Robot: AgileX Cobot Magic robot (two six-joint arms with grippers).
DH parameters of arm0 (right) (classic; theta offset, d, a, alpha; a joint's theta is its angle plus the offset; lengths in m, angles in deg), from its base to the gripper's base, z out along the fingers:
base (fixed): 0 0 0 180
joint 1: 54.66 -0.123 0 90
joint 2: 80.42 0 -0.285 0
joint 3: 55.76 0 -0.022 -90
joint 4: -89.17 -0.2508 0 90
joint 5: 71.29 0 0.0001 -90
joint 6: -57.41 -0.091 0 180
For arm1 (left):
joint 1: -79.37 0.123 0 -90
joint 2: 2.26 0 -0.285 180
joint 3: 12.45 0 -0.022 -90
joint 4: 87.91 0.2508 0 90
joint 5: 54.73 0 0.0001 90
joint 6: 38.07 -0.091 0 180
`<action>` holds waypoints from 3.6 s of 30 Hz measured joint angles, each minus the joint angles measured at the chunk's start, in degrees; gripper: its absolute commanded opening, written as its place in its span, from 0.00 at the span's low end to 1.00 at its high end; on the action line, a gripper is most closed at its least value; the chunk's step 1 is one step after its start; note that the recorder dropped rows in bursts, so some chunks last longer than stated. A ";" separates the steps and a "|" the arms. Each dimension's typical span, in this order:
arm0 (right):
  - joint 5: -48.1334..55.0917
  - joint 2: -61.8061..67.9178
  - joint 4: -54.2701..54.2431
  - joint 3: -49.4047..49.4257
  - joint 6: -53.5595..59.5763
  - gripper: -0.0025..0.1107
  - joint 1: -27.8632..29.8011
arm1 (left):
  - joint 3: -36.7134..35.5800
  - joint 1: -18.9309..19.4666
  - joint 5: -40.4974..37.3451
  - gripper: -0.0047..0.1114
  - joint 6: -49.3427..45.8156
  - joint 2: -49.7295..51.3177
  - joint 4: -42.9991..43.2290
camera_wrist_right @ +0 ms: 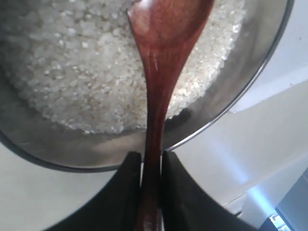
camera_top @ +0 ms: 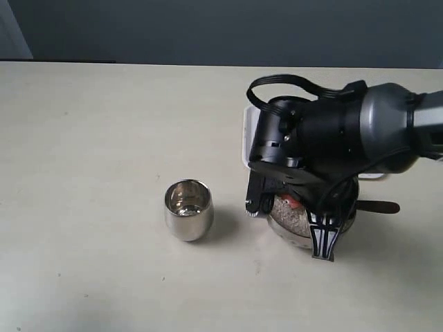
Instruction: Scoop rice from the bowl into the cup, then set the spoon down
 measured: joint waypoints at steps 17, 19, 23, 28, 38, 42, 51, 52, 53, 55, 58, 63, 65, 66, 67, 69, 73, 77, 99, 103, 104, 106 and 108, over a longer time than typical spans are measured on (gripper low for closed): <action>-1.46 -0.14 -5.25 0.00 1.54 0.02 0.00 | 0.00 0.00 0.00 0.04 0.00 0.00 0.00; -1.55 -0.72 -5.51 0.00 1.70 0.02 0.15 | 0.00 0.00 0.00 0.04 0.00 0.00 0.00; -1.91 -2.26 -7.39 0.00 1.72 0.02 1.89 | 0.00 0.00 0.00 0.04 0.00 0.00 0.00; -2.42 -4.06 -11.40 0.00 3.48 0.02 4.56 | 0.00 0.00 0.00 0.04 0.00 0.00 0.00; -2.36 -4.80 -12.97 0.00 4.43 0.02 4.92 | 0.00 0.00 0.00 0.04 0.00 0.00 0.00; -1.46 -4.80 -12.97 0.00 4.54 0.02 4.92 | 0.00 0.00 0.00 0.04 0.00 0.00 0.00; -1.45 -6.50 -13.18 0.00 4.54 0.02 4.92 | 0.00 0.00 0.00 0.04 0.00 0.00 0.00; -1.45 -7.03 -13.50 0.00 4.54 0.02 4.92 | 0.00 0.00 0.00 0.04 0.00 0.00 0.00; -1.45 -7.30 -13.78 0.00 4.54 0.02 4.92 | 0.00 0.00 0.00 0.04 0.00 0.00 0.00; -1.45 -7.96 -14.55 0.00 4.54 0.02 4.92 | 0.00 0.00 0.00 0.04 0.00 0.00 0.00; -1.45 -8.58 -15.27 0.00 4.54 0.02 4.92 | 0.00 0.00 0.00 0.04 0.00 0.00 0.00; -1.36 -8.60 -15.50 0.00 4.54 0.02 4.92 | 0.00 0.00 0.00 0.04 0.00 0.00 0.00; -1.47 -8.60 -15.50 0.00 4.54 0.02 5.09 | 0.00 0.00 0.00 0.04 0.00 0.00 0.00; -1.58 -8.60 -15.95 0.00 4.54 0.02 5.36 | 0.00 0.00 0.00 0.04 0.00 0.00 0.00; -1.87 -8.60 -16.60 0.00 4.54 0.02 5.87 | 0.00 0.00 0.00 0.04 0.00 0.00 0.00; -1.91 -8.60 -18.26 0.00 4.54 0.02 7.64 | 0.00 0.00 0.00 0.04 0.00 0.00 0.00; -2.26 -9.08 -19.56 0.00 4.96 0.02 10.77 | 0.00 0.00 0.00 0.04 0.00 0.00 0.00; -2.82 -9.67 -20.60 0.00 6.25 0.02 11.78 | 0.00 0.00 0.00 0.04 0.00 0.00 0.00; -4.57 -9.69 -26.53 0.00 10.57 0.02 17.65 | 0.00 0.00 0.00 0.04 0.00 0.00 0.00; -3.54 -10.00 -26.71 -0.43 10.57 0.02 17.65 | 0.00 0.00 0.00 0.04 0.00 0.00 0.00; -3.14 -10.04 -27.03 -0.83 10.57 0.02 17.65 | 0.00 0.00 0.00 0.04 0.00 0.00 0.00; -2.02 -10.13 -27.57 -2.41 10.57 0.02 17.65 | 0.00 0.00 0.00 0.04 0.00 0.00 0.00; -1.37 -10.13 -28.51 -4.39 10.71 0.02 17.65 | 0.00 0.00 0.00 0.04 0.00 0.00 0.00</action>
